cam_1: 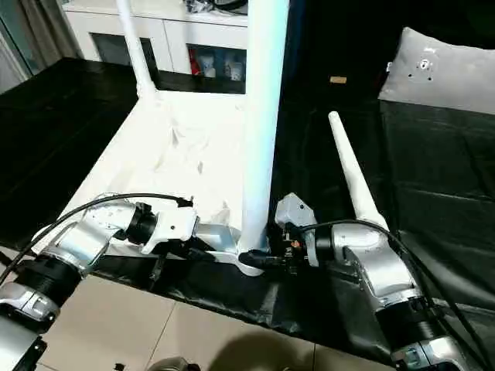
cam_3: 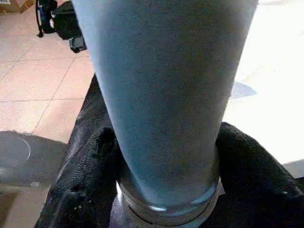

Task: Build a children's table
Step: Rotate leg to tighten

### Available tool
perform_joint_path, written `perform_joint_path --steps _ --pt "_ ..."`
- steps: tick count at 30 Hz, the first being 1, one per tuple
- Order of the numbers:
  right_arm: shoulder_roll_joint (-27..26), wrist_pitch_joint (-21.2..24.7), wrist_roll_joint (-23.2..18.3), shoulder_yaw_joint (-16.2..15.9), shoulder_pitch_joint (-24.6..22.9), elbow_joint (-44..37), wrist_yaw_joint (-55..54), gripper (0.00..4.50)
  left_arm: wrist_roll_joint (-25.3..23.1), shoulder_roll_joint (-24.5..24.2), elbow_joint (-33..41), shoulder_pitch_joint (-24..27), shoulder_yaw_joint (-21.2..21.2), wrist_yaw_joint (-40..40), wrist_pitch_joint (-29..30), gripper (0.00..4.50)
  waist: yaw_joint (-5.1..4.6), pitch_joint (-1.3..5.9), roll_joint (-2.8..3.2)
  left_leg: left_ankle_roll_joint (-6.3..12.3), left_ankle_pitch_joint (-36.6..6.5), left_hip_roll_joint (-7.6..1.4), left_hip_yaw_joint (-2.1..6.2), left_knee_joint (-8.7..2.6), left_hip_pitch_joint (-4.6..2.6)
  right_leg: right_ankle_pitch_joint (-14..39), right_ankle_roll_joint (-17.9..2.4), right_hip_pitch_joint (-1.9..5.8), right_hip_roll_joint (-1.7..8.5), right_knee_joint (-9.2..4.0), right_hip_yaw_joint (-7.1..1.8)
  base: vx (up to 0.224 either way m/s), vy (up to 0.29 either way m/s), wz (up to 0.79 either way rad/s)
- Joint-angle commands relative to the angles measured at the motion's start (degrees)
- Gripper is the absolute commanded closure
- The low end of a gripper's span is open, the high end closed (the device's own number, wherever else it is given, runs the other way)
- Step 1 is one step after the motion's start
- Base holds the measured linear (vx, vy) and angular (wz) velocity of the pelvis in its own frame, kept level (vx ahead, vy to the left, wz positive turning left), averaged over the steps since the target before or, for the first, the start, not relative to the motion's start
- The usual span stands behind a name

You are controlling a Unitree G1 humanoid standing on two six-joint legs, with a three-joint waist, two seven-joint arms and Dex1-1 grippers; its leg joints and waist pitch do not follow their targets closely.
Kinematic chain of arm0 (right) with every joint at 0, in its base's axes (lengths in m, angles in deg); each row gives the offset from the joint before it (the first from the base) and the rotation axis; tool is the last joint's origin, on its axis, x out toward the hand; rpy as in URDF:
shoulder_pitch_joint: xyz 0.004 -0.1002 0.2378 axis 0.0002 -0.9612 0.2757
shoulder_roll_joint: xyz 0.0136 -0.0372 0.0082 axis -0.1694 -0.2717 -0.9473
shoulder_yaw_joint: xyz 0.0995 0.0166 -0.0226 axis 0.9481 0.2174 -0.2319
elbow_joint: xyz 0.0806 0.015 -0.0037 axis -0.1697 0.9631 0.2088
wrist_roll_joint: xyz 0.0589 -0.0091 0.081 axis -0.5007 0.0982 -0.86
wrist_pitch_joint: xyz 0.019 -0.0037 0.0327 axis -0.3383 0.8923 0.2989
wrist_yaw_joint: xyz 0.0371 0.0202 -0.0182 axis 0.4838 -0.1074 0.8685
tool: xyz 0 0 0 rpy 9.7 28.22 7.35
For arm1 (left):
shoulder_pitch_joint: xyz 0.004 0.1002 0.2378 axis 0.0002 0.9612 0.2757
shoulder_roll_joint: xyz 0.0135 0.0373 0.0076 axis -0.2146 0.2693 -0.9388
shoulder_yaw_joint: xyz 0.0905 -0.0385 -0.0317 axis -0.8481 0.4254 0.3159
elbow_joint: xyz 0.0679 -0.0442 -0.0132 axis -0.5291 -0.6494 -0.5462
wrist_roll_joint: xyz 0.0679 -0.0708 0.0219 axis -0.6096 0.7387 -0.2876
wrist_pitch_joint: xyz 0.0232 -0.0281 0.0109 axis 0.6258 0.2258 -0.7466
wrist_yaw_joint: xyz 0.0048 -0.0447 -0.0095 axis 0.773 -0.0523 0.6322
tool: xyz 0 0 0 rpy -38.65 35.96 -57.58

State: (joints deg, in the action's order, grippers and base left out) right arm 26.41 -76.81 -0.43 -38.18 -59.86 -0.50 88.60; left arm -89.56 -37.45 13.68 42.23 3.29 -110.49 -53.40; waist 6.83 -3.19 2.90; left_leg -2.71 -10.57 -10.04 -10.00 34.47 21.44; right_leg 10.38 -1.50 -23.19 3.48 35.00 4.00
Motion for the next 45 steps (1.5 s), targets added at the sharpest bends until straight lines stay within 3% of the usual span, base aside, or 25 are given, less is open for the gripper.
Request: perform_joint_path --steps 1,7,8,9,11,12,16,19,20,21,22,23,25,26,33,35,43,45 --pt "-0.4 1.3 -0.6 0.3 0.5 0.2 -0.6 1.76 0.6 0.2 1.5 -1.2 0.2 -0.7 -0.8 4.50 -0.03 4.08 -1.06 3.78 -9.5 -3.23 1.04 -3.73 -0.50 16.4 -9.7 3.03 5.16 -4.65 -2.90 0.000 0.000 0.00" --pt "-5.2 7.3 -1.7 2.2 -1.4 -2.4 -9.7 1.84 2.5 2.6 5.1 0.4 3.9 6.5 7.7 4.50 -0.46 3.94 -1.26 2.99 -9.5 -3.13 1.07 -3.87 -0.48 18.0 -9.3 2.98 5.21 -4.76 -2.88 0.000 0.000 0.00" --pt "-7.4 8.3 -0.7 2.9 -1.0 -1.8 -14.3 1.84 2.9 3.6 6.6 0.9 4.8 8.9 10.4 4.50 -0.88 3.91 -1.45 2.53 -9.4 -3.16 1.09 -3.99 -0.45 17.9 -9.4 3.03 5.16 -4.61 -2.89 0.000 0.000 0.00" --pt "-8.6 8.8 -0.1 3.4 -0.7 -1.4 -16.9 1.84 2.9 4.3 7.4 1.1 5.4 10.7 12.0 4.50 -1.05 3.83 -1.34 2.36 -9.7 -3.06 1.17 -4.04 -0.40 18.3 -9.4 2.95 5.14 -4.67 -2.82 0.000 0.000 0.00" --pt "-13.0 10.0 1.3 5.1 0.6 0.5 -25.4 1.85 2.2 7.0 9.7 1.5 7.3 17.8 17.7 4.50 -2.33 3.66 -1.16 0.87 -11.0 -2.92 1.31 -4.24 -0.36 19.7 -9.3 3.02 5.09 -4.89 -2.74 0.000 0.000 0.00" --pt "-13.0 10.0 1.3 5.1 0.6 0.5 -25.4 1.85 2.2 7.0 9.7 1.5 7.3 17.8 17.7 4.50 -2.67 3.71 -1.30 0.74 -11.4 -2.80 1.27 -4.16 -0.50 20.2 -9.3 2.99 5.10 -5.05 -2.71 0.000 0.000 0.00" --pt "-19.1 12.2 3.6 7.4 3.4 3.1 -38.1 1.85 0.2 12.7 12.6 1.6 9.8 29.9 26.3 4.50 -4.29 3.89 -1.43 1.66 -9.0 -2.41 1.17 -3.79 -0.18 16.9 -10.2 3.29 4.88 -4.95 -2.78 0.000 0.000 0.00" --pt "-20.2 11.7 5.0 7.4 4.0 3.9 -41.0 1.85 -0.4 14.5 12.8 1.4 10.2 32.9 27.5 4.50 -4.41 4.00 -1.45 2.78 -7.7 -2.25 0.97 -3.52 -0.18 15.5 -10.1 3.33 4.80 -5.09 -2.85 0.000 0.000 0.00" --pt "-21.2 10.6 5.4 7.9 4.0 4.1 -41.9 1.85 -0.8 15.5 13.1 1.3 10.1 34.5 27.8 4.50 -4.13 4.16 -1.22 3.63 -6.3 -2.33 0.96 -3.49 -0.13 13.0 -10.3 3.37 4.71 -4.80 -2.92 0.000 0.000 0.00" --pt "-21.2 10.5 5.4 8.0 4.0 4.1 -42.0 1.50 -0.9 15.6 13.2 1.3 10.1 34.6 27.8 4.50 -4.07 4.16 -1.22 3.83 -6.0 -2.36 0.96 -3.50 -0.12 12.2 -10.4 3.33 4.65 -4.78 -2.91 0.000 0.000 0.00" --pt "-21.3 10.0 5.7 8.3 3.9 4.0 -43.0 1.50 -1.0 15.7 13.2 1.0 9.7 34.7 28.1 4.50 -3.95 4.26 -1.14 4.10 -5.6 -2.50 1.01 -3.50 -0.16 10.3 -10.8 3.41 4.62 -4.53 -2.90 0.000 0.000 0.00" --pt "-21.0 10.3 5.3 8.7 3.5 3.4 -42.7 1.29 -1.3 15.3 12.5 0.6 9.0 34.1 26.8 4.50 -3.88 4.27 -0.76 4.31 -5.2 -2.55 1.08 -3.52 -0.14 8.7 -11.3 3.44 4.57 -4.36 -2.87 0.000 0.000 0.00" --pt "-20.6 10.1 5.1 8.8 3.1 2.8 -42.2 1.11 -1.4 14.8 12.0 0.4 8.7 33.3 25.9 4.50 -3.85 4.24 -0.93 4.49 -5.7 -2.58 1.07 -3.55 -0.13 7.6 -11.8 3.56 4.62 -4.30 -2.87 0.000 0.000 0.00" --pt "-20.4 9.7 5.2 9.1 2.7 2.2 -42.2 1.06 -1.7 14.4 12.4 0.4 8.4 33.0 26.1 4.50 -3.80 4.24 -0.64 4.45 -6.0 -2.64 1.14 -3.59 -0.17 7.5 -12.0 3.61 4.74 -4.22 -2.88 0.000 0.000 0.00" --pt "-17.9 8.2 3.7 9.8 0.8 -0.3 -38.7 0.39 -1.3 12.3 12.0 0.4 8.2 30.3 24.7 4.50 -3.76 4.06 -0.69 3.73 -8.3 -2.66 1.11 -3.72 -0.31 10.3 -11.5 3.60 4.78 -4.64 -2.90 0.000 0.000 0.00" --pt "-13.4 7.5 3.0 9.6 -0.4 -1.6 -33.0 0.17 -0.3 9.9 10.7 0.3 7.7 25.6 21.6 4.50 -3.50 4.10 -0.68 4.08 -8.2 -2.63 1.11 -3.63 -0.30 10.2 -11.1 3.69 4.82 -4.72 -2.97 0.000 0.000 0.00" --pt "-4.4 4.5 1.6 9.0 0.0 -1.6 -19.9 0.03 1.8 4.7 9.1 0.3 5.4 12.7 15.6 4.50 -2.67 4.08 -0.15 4.07 -9.5 -2.81 1.06 -3.49 -0.54 10.6 -11.9 3.48 4.78 -4.67 -2.89 0.000 0.000 0.00" --pt "-2.7 4.0 0.7 8.5 -0.2 -2.3 -15.8 0.03 1.6 3.5 8.5 0.1 4.3 9.7 14.0 4.50 -2.01 4.12 -0.51 4.42 -9.4 -3.00 0.95 -3.51 -0.60 10.0 -12.2 3.45 4.68 -4.48 -2.92 0.000 0.000 0.00"
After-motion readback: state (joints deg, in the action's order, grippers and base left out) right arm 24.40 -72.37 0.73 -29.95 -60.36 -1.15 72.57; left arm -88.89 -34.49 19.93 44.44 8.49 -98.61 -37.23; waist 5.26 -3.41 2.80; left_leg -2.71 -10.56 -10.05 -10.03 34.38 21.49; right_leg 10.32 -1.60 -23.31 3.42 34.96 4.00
